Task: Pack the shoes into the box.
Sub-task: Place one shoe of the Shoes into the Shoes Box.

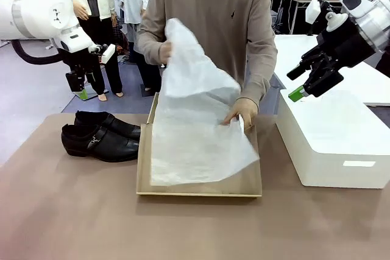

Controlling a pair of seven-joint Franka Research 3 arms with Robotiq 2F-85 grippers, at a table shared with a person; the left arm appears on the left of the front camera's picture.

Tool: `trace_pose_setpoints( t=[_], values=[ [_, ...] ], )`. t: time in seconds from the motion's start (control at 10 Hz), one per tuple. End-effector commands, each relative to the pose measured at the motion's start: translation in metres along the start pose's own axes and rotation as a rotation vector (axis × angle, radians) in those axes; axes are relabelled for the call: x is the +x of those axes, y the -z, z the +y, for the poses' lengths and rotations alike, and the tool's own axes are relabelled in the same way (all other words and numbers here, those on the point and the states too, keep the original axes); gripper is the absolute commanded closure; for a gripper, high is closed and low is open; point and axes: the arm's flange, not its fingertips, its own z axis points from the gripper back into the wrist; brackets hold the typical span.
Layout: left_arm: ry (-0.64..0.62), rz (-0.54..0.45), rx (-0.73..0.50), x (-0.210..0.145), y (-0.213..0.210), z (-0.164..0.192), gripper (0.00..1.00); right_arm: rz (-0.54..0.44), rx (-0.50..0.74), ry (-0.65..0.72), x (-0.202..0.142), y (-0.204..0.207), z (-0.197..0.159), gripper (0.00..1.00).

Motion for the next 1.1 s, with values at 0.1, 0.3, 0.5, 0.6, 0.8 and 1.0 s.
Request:
trace_pose_setpoints(
  t=[0.1, 0.3, 0.5, 0.6, 0.8, 1.0],
  values=[
    [-0.085, -0.019, -0.029, 0.000, 0.012, 0.013, 0.00, -0.027, 0.011, -0.022, 0.000, 0.000, -0.003, 0.00],
    [-0.105, -0.018, -0.042, 0.001, 0.021, 0.021, 0.00, -0.027, 0.011, -0.022, 0.000, 0.000, -0.003, 0.00],
    [-0.086, -0.005, -0.029, -0.001, 0.024, 0.012, 0.00, -0.027, 0.011, -0.022, 0.000, 0.000, -0.003, 0.00],
    [-0.086, -0.005, -0.029, -0.001, 0.024, 0.012, 0.00, -0.027, 0.011, -0.022, 0.000, 0.000, -0.003, 0.00],
    [-0.086, -0.005, -0.029, -0.001, 0.024, 0.012, 0.00, -0.027, 0.011, -0.022, 0.000, 0.000, -0.003, 0.00],
    [-0.093, -0.006, -0.045, -0.001, 0.032, 0.022, 0.00, -0.027, 0.011, -0.022, 0.000, 0.000, -0.003, 0.00]
  ],
)
